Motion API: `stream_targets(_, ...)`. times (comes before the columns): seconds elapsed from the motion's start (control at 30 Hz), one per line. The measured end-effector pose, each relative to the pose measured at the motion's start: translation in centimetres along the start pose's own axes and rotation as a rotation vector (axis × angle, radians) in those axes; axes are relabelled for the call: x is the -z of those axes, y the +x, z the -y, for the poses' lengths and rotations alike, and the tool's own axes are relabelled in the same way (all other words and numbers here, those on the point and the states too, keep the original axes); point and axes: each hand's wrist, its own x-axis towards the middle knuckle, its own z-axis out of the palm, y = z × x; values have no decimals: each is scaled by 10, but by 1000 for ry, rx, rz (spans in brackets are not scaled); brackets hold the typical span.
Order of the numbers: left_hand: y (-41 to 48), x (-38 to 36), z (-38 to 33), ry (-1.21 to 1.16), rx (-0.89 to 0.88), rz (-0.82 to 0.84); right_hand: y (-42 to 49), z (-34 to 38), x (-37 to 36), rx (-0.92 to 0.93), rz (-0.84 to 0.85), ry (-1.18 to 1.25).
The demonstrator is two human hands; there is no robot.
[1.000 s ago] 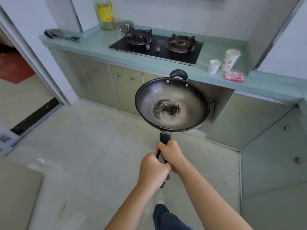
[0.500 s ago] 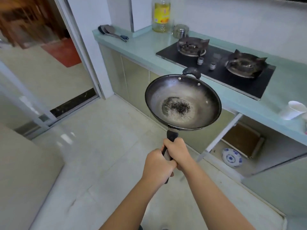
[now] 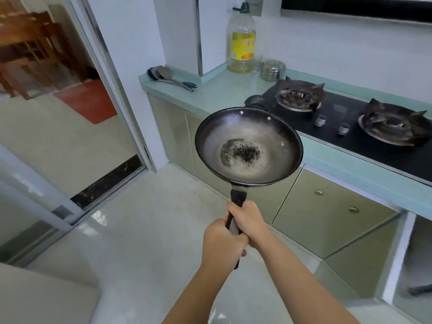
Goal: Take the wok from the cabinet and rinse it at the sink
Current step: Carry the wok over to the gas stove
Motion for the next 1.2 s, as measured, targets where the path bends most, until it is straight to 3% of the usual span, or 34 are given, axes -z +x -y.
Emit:
stream_targets(0.43, 153, 46, -59, -34, 6, -54, 153, 78, -42, 18, -20, -78)
stream_targets(0.83, 329, 18, -177, -12, -31, -36, 343, 166, 5, 25, -64, -89)
stream_targets(1.2, 436, 24, -230, 48, -69, 50, 447, 212, 9, -11, -91, 29)
